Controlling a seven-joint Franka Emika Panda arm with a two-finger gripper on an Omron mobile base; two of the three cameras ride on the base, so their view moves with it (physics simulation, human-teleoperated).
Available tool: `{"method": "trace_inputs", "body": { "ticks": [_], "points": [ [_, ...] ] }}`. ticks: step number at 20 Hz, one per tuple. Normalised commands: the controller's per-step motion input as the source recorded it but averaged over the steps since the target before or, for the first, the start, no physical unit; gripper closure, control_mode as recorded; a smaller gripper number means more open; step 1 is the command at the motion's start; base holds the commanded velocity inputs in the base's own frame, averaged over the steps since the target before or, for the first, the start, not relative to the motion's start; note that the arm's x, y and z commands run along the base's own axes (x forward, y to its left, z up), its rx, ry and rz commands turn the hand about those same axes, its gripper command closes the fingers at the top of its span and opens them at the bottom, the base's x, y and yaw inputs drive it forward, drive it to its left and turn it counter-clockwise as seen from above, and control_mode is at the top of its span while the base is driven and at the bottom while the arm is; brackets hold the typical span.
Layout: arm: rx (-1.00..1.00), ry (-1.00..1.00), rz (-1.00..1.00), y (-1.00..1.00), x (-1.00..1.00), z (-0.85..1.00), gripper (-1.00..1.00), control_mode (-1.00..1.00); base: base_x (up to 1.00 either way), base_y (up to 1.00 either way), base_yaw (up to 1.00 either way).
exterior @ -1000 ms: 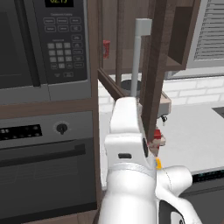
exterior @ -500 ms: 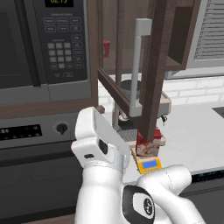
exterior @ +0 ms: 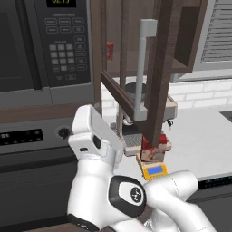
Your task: Pick the cereal and place it on the digital scale for weighing, and close the cabinet.
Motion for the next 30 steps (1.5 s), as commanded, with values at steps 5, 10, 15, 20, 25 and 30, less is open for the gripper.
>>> {"method": "trace_inputs", "body": {
  "ticks": [5, 10, 15, 20, 25, 30],
  "points": [
    [0.1, -0.13, -0.05, -0.74, 0.08, 0.05, -1.0, -1.0, 0.0, 0.0, 0.0],
    [0.03, -0.18, -0.01, -0.84, 0.0, 0.25, -1.0, -1.0, 0.0, 0.0, 0.0],
    [0.03, -0.17, -0.01, -0.96, 0.1, 0.4, -1.0, -1.0, 0.0, 0.0, 0.0],
    [0.07, -0.03, 0.0, -0.94, 0.22, 0.54, -1.0, -1.0, 0.0, 0.0, 0.0],
    [0.09, 0.0, 0.0, -0.96, 0.62, 0.27, -1.0, -1.0, 0.0, 0.0, 0.0],
    [0.05, 0.0, 0.03, -0.61, 0.99, 0.0, -1.0, -1.0, 0.0, 0.0, 0.0]
  ]
}}
